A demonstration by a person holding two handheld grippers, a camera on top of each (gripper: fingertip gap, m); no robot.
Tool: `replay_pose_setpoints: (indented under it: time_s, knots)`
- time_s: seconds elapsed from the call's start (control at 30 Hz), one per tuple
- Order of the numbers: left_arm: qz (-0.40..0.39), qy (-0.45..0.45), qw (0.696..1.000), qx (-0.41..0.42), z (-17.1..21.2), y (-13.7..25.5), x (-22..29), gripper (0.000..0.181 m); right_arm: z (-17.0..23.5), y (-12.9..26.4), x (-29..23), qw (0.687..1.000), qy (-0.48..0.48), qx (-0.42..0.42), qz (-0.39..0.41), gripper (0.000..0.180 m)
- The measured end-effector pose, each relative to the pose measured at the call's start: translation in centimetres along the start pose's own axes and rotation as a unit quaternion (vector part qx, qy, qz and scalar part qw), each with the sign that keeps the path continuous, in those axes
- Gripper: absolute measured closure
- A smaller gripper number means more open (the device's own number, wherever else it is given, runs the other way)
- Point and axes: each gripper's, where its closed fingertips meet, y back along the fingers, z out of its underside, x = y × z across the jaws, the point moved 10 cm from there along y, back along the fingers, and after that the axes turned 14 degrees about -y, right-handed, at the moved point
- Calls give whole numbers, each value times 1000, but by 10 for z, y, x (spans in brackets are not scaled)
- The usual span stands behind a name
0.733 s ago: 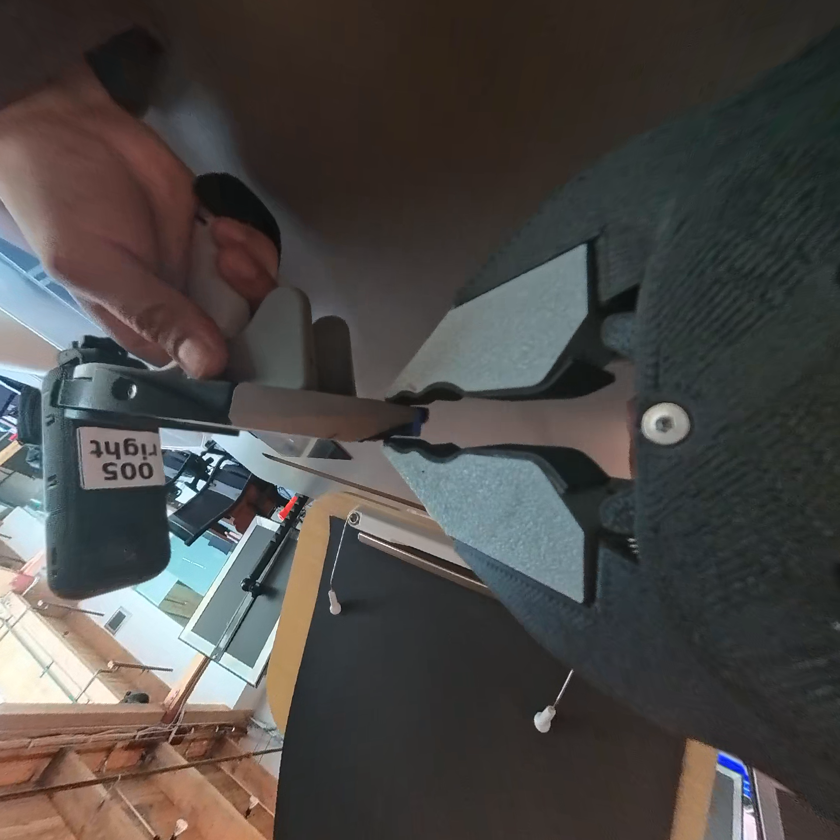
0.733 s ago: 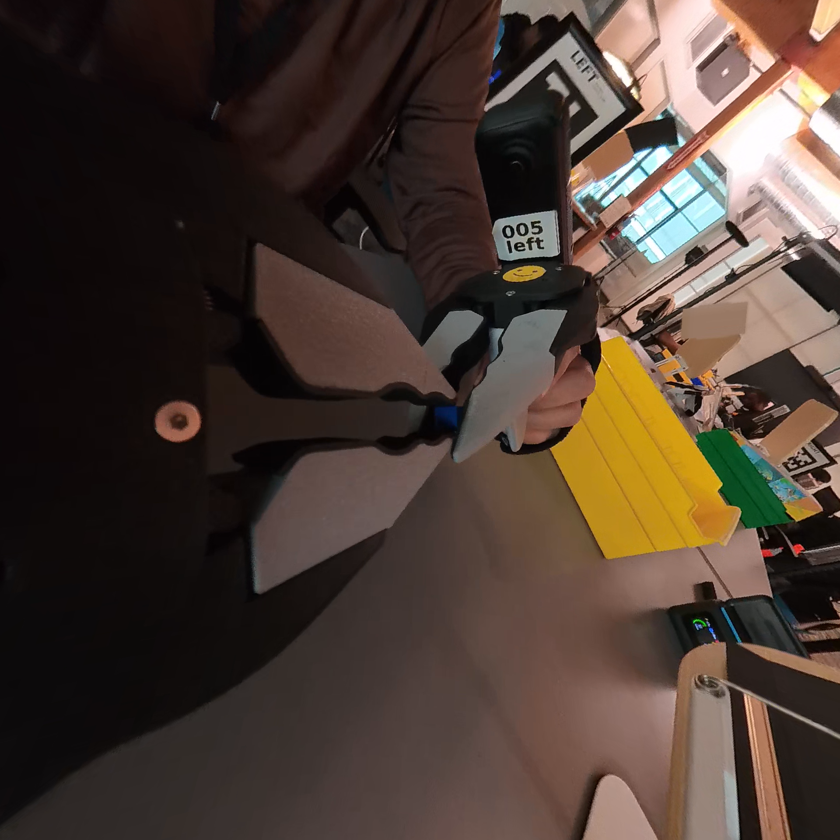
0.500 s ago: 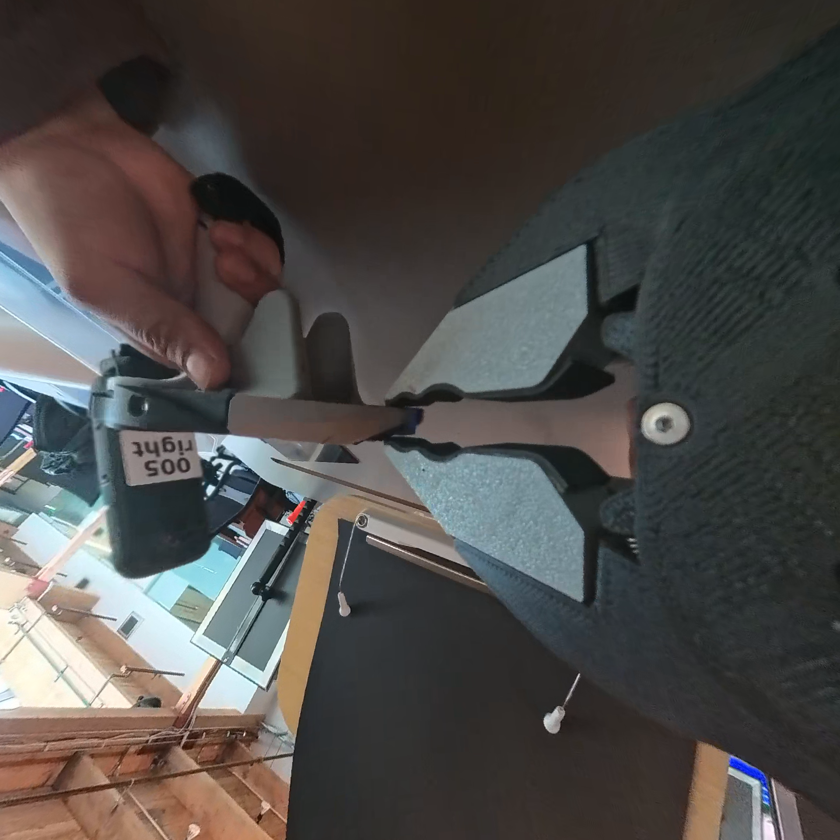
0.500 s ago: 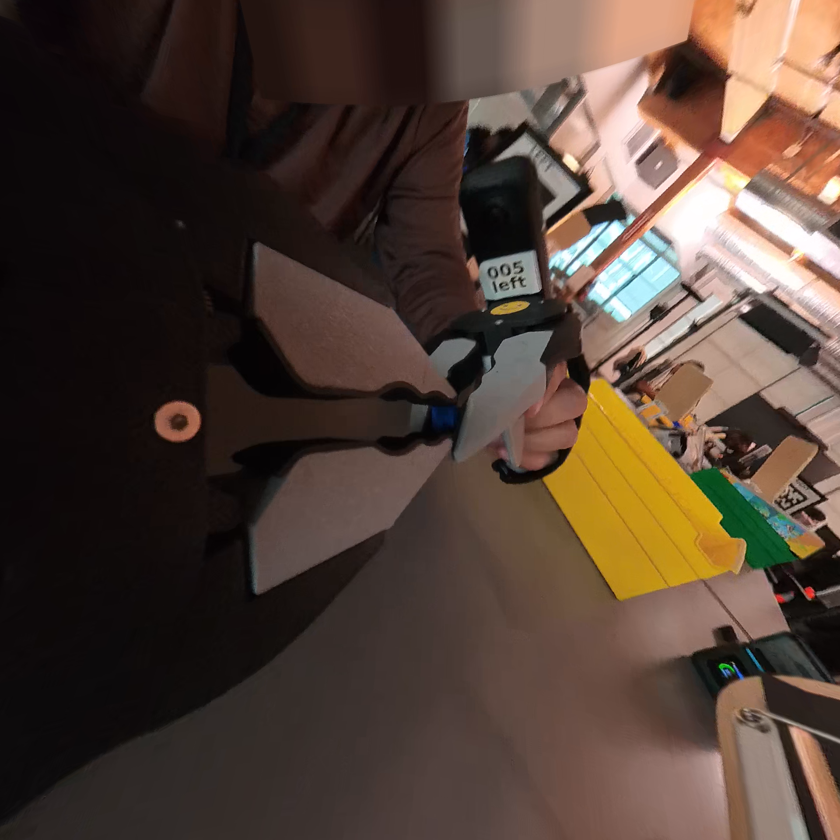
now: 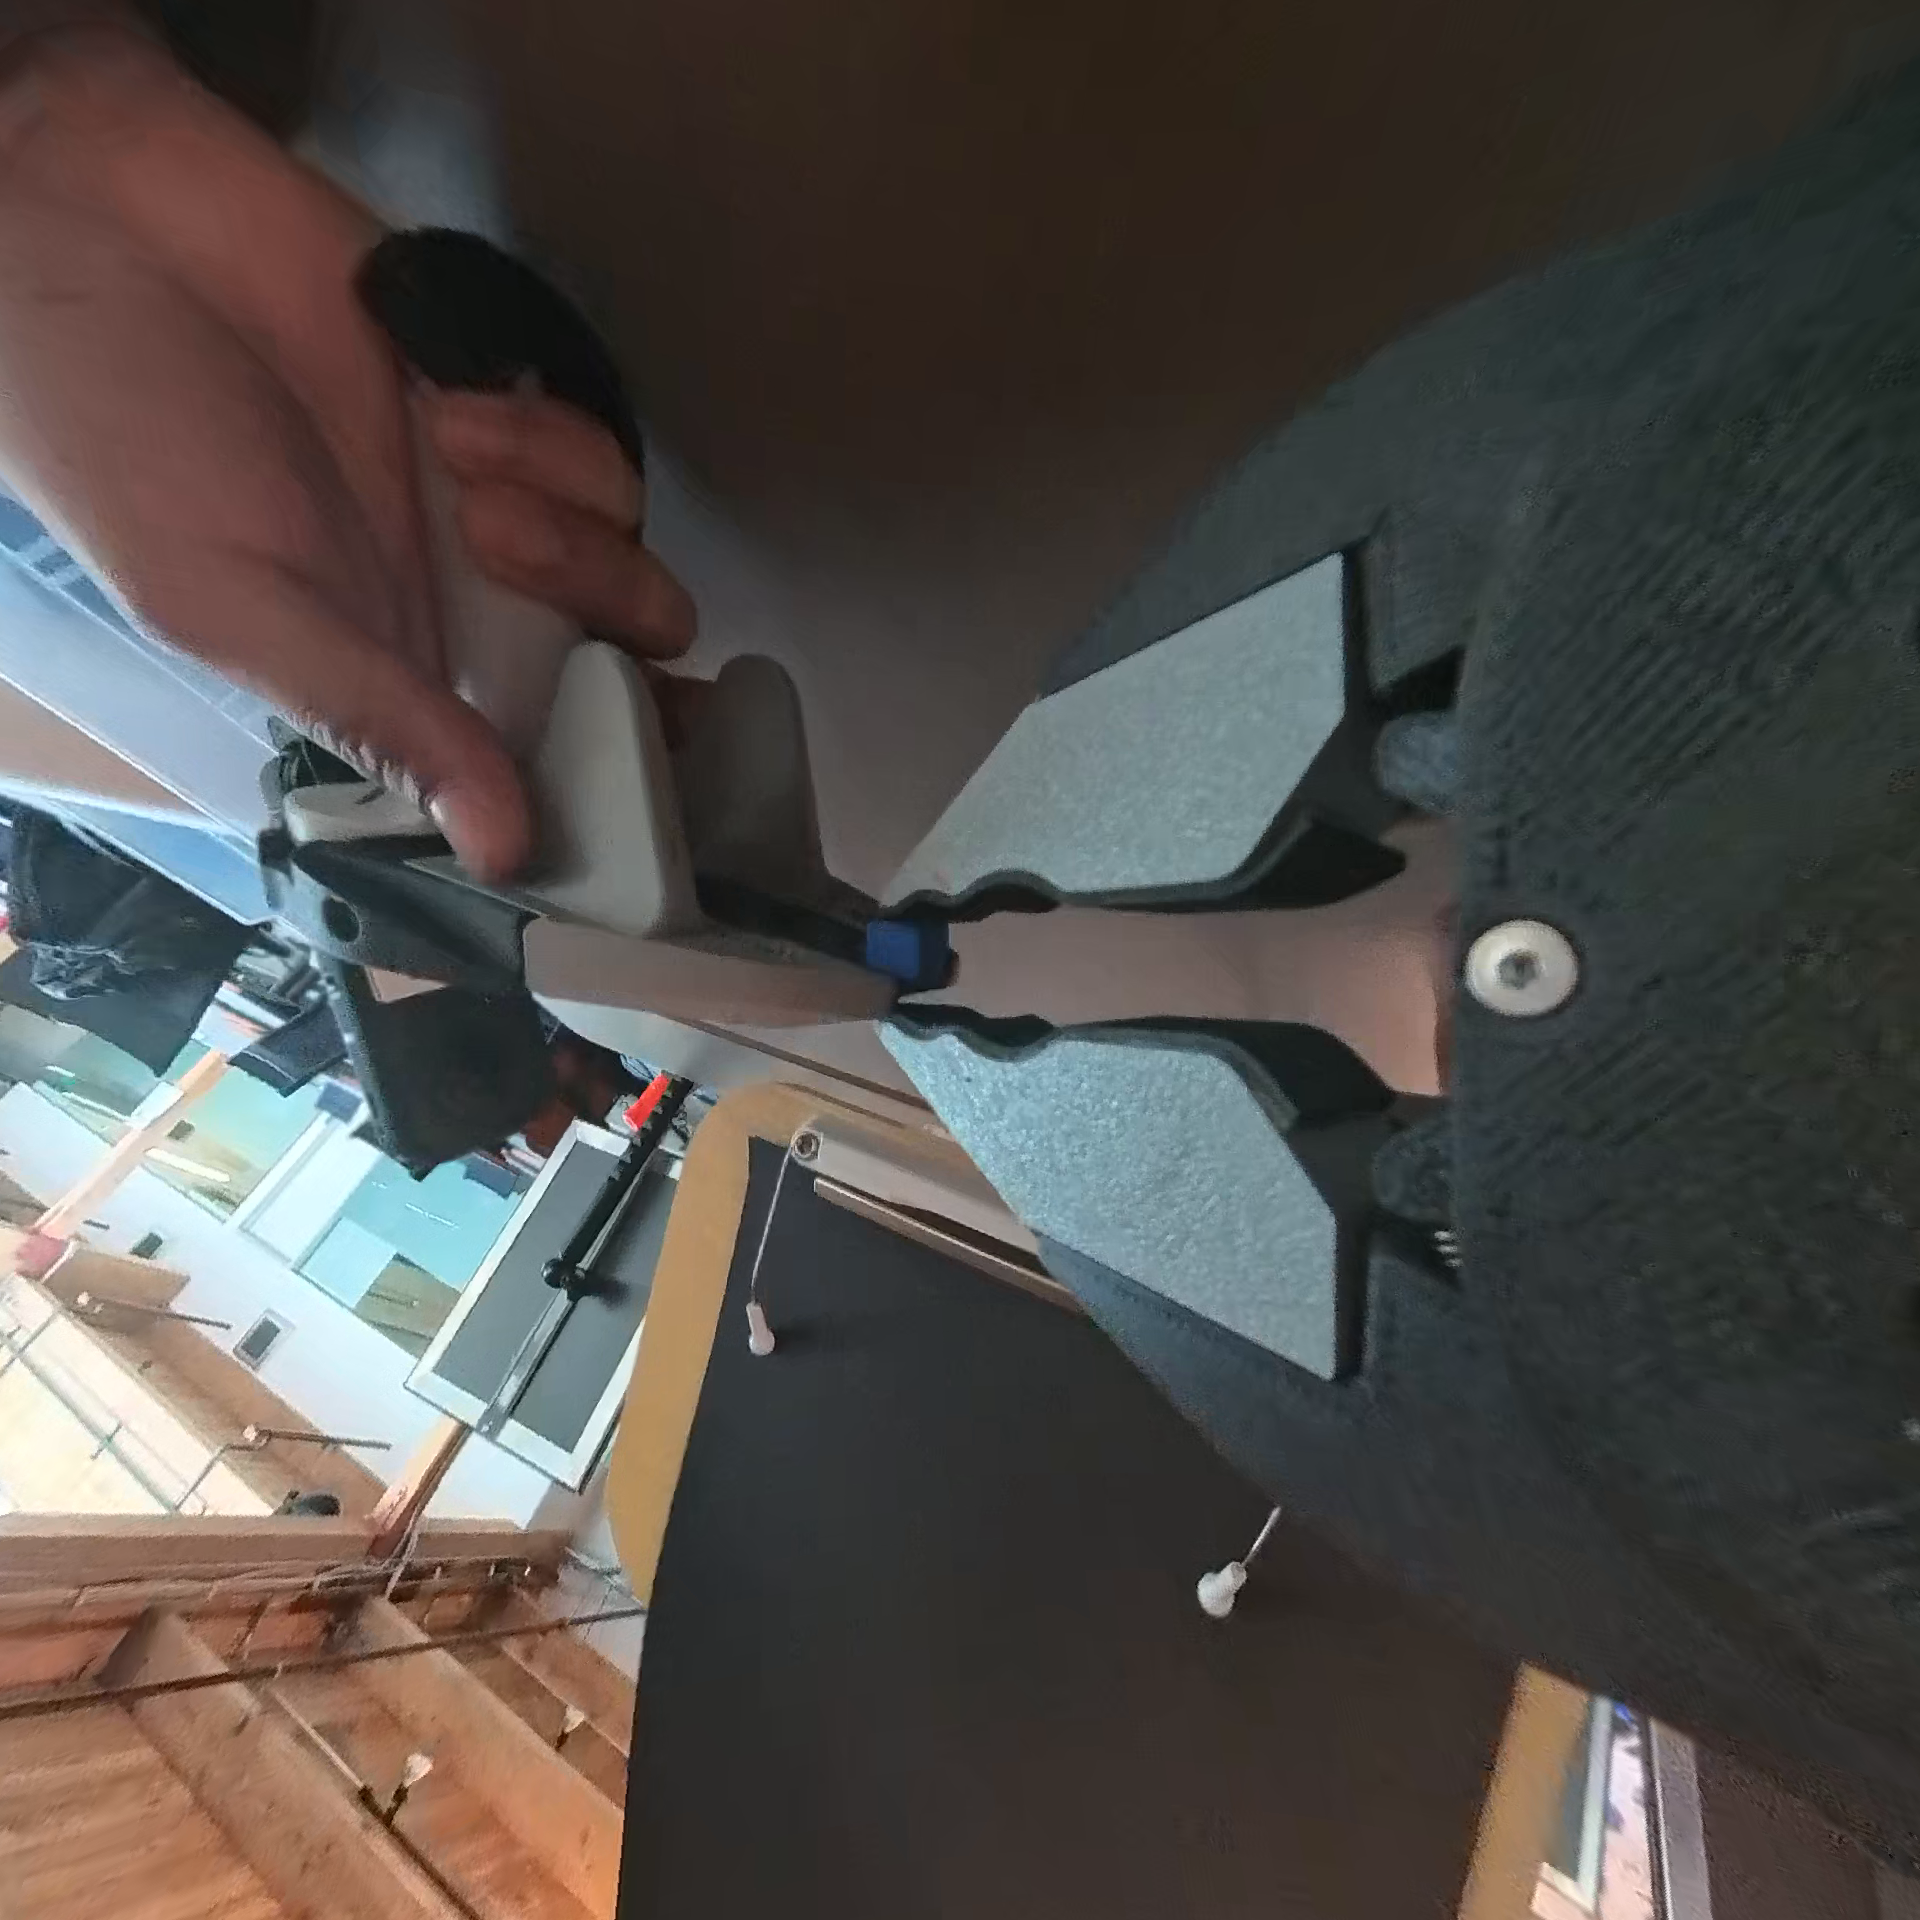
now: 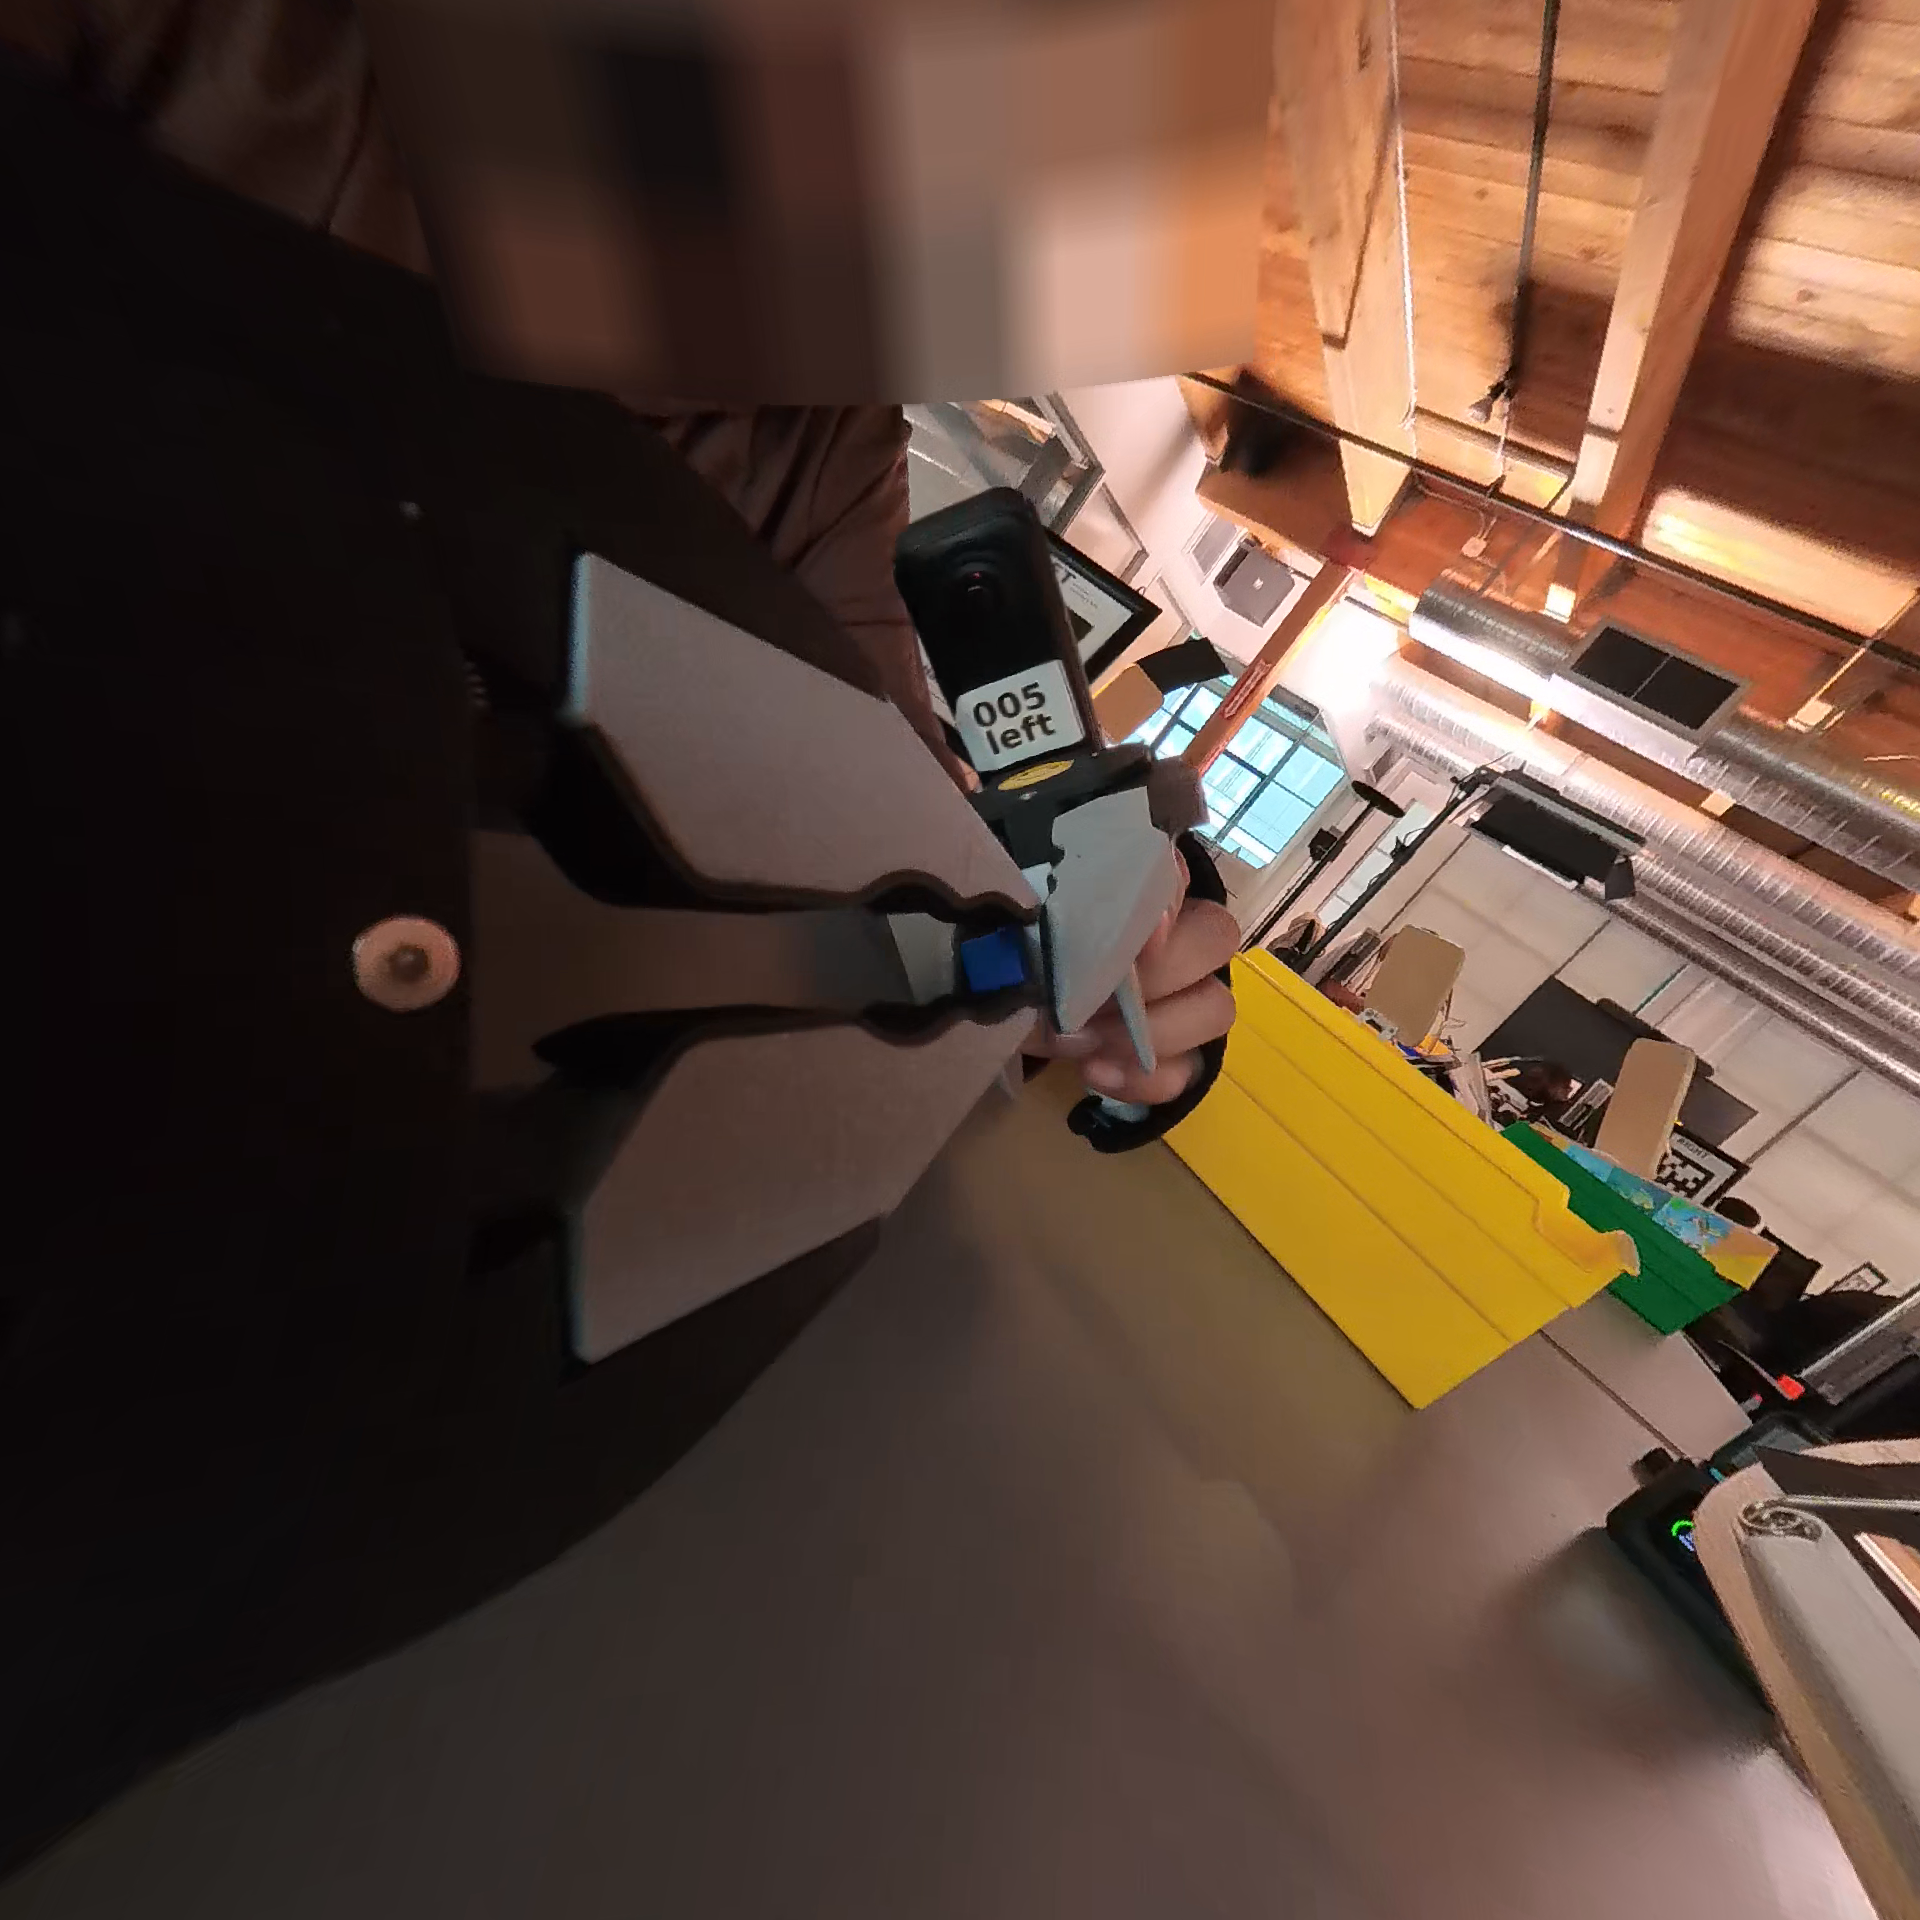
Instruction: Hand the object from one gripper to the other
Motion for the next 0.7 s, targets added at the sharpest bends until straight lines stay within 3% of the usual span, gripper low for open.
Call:
replay_pose_setpoints:
  time_s: [0.03, 0.13, 0.27, 0.47, 0.5, 0.6, 0.7]
  knots:
    - [0, 6, 1000, 2, 0, 0, -1, 169, 0, 0, -1, 1000, 2, 1, 0, 171]
    - [2, 22, 1000, 1, 2, 0, -2, 170, -1, -1, -3, 1000, -4, 3, -19, 163]
    - [6, 19, 1000, -6, 4, -2, 0, 171, -1, -1, -4, 998, 38, 4, 44, 165]
    - [3, 14, 1000, -19, 8, -4, 1, 172, -1, 0, -5, 999, 29, 14, 37, 146]
    - [1, 15, 1000, -13, 7, -3, 0, 173, -1, 0, -5, 999, 24, 15, 26, 147]
    - [-8, 5, 1000, 14, 1, 2, -3, 173, -1, 3, -6, 1000, 18, 10, 11, 172]
    - [-12, -24, 1000, 9, -1, 2, -2, 172, -1, 3, -6, 1000, 21, 5, 7, 172]
